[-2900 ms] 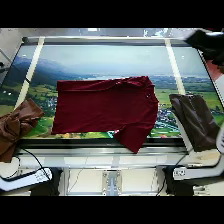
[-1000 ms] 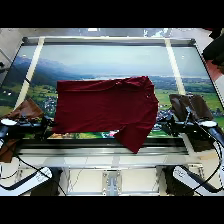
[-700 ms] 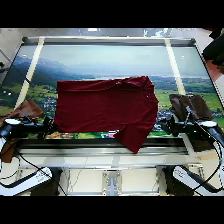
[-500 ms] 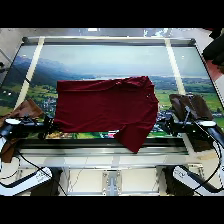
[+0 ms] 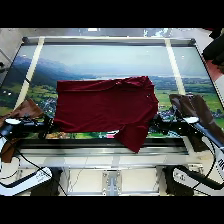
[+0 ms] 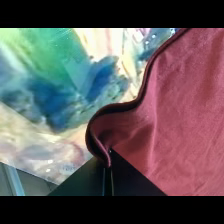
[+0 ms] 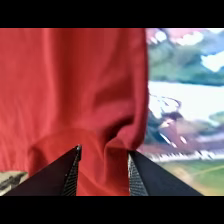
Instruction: Fold the shirts.
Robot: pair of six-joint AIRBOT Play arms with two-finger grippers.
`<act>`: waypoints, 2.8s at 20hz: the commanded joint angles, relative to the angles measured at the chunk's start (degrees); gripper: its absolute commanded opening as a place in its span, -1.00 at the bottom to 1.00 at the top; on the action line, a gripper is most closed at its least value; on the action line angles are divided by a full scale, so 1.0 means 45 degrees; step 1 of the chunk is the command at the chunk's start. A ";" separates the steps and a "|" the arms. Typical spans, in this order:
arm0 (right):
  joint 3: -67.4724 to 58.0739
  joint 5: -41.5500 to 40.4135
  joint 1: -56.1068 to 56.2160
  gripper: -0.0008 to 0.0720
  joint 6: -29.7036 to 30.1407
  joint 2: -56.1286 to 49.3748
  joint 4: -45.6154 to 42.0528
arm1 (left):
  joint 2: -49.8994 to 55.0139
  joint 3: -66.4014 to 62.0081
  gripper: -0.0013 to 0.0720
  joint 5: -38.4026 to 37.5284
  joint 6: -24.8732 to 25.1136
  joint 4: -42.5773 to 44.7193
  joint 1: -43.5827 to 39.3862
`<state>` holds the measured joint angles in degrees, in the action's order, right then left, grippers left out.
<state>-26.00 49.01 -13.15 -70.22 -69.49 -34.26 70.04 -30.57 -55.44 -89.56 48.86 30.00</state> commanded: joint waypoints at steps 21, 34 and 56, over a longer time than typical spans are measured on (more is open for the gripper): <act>-0.0403 0.1919 -0.2788 0.25 0.0835 -0.0588 0.0636 | 0.0005 -0.0015 -0.93 0.0000 0.0005 -0.0019 -0.0005; -0.2788 0.4546 -0.0083 -0.94 0.1525 0.0549 0.1399 | -0.1744 -0.0865 -0.94 -0.1151 0.5032 -0.2390 0.0053; -1.4610 0.6596 0.0068 -0.94 -0.1452 0.1700 -0.5387 | -0.1287 -1.3041 -0.94 -0.3623 0.1316 1.0763 -0.5931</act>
<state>-94.30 80.64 -13.28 -78.87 -52.01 -61.58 52.10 -90.65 -72.12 -82.56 95.35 5.52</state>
